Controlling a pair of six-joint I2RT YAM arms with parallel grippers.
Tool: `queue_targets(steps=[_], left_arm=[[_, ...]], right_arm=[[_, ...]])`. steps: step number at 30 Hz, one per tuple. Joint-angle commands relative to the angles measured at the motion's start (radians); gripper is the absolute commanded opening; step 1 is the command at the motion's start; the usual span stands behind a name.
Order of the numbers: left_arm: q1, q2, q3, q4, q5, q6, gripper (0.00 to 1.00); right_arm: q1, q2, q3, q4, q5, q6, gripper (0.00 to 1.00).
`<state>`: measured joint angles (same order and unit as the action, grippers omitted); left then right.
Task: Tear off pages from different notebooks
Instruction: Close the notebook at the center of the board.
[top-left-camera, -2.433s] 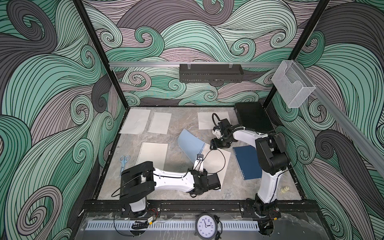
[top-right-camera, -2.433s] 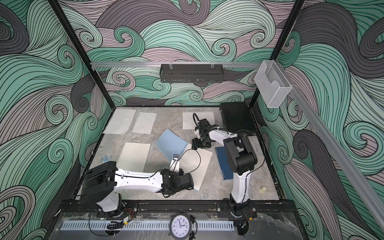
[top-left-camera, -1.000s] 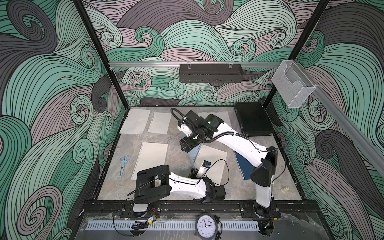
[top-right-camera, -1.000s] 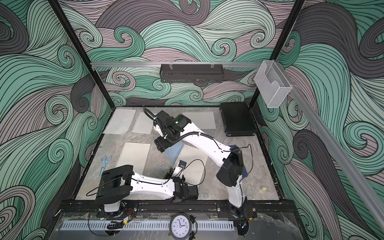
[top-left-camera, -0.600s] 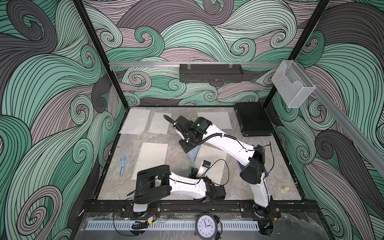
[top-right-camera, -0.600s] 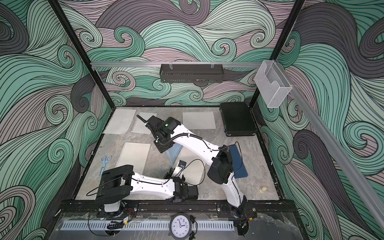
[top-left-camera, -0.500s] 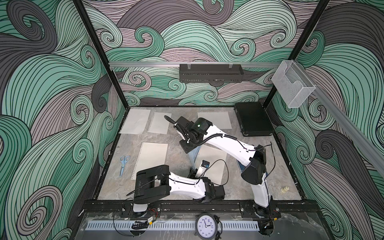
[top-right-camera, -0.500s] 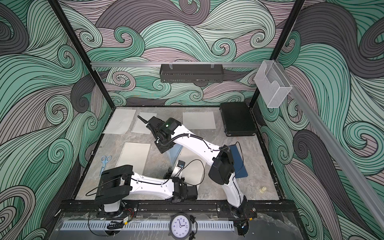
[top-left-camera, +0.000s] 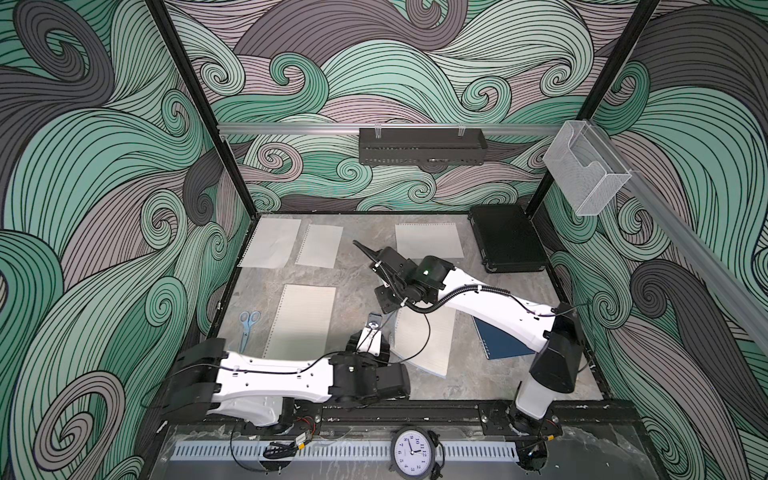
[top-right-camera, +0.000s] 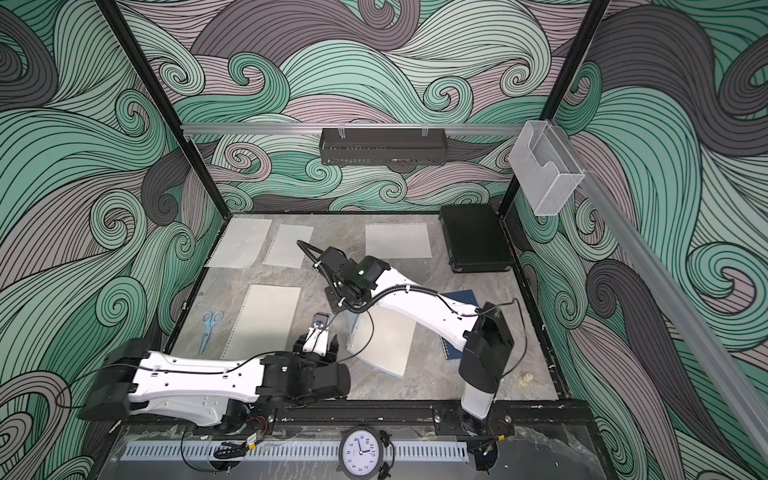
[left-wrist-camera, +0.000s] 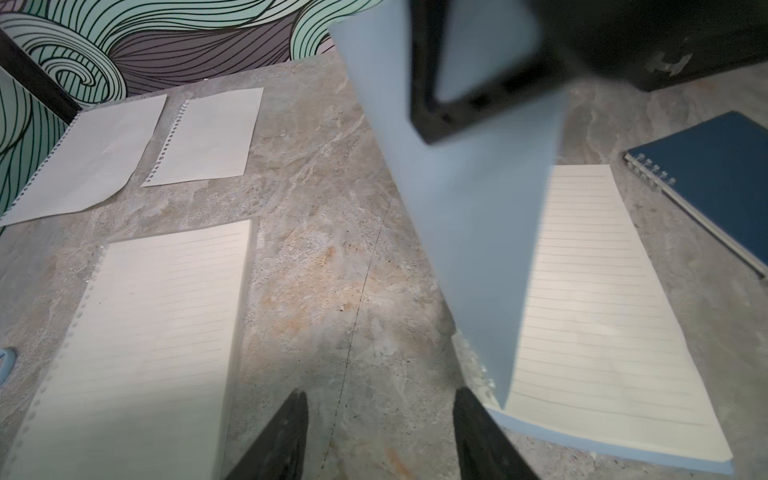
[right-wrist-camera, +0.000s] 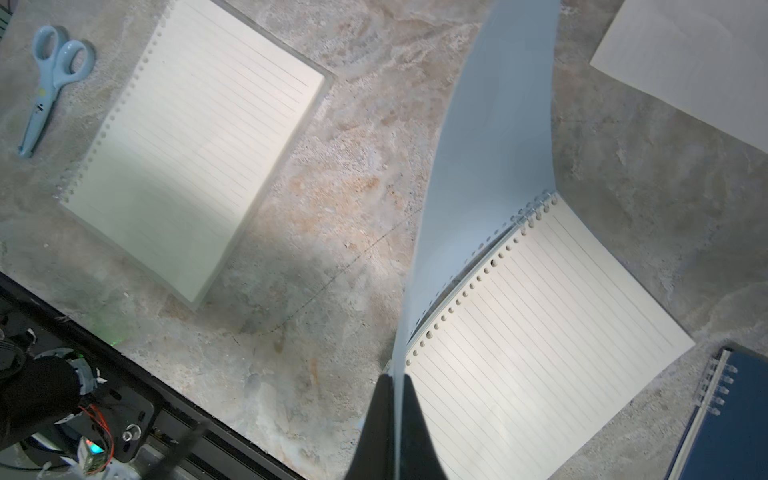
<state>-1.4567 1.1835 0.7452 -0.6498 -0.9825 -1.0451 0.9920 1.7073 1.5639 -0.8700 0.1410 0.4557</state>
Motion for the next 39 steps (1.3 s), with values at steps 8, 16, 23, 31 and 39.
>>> queue_targets(steps=[8, 16, 23, 31, 39], left_arm=[[0.017, -0.362, -0.138, 0.085, -0.087, 0.048, 0.58], [0.079, -0.278, -0.019, 0.046, -0.044, 0.110, 0.60], [0.174, -0.153, 0.069, 0.115, 0.112, 0.181, 0.60], [0.331, -0.036, 0.104, 0.214, 0.400, 0.200, 0.60], [0.424, 0.067, 0.143, 0.190, 0.566, 0.197, 0.60]], right_arm=[[0.082, -0.357, -0.483, 0.298, 0.256, 0.319, 0.01], [0.212, -0.731, -0.859, 0.376, 0.512, 0.613, 0.05], [0.231, -0.960, -0.957, 0.163, 0.584, 0.684, 0.40], [0.195, -1.023, -0.934, -0.047, 0.583, 0.600, 0.89], [-0.009, -0.928, -0.939, 0.053, 0.393, 0.361, 1.00]])
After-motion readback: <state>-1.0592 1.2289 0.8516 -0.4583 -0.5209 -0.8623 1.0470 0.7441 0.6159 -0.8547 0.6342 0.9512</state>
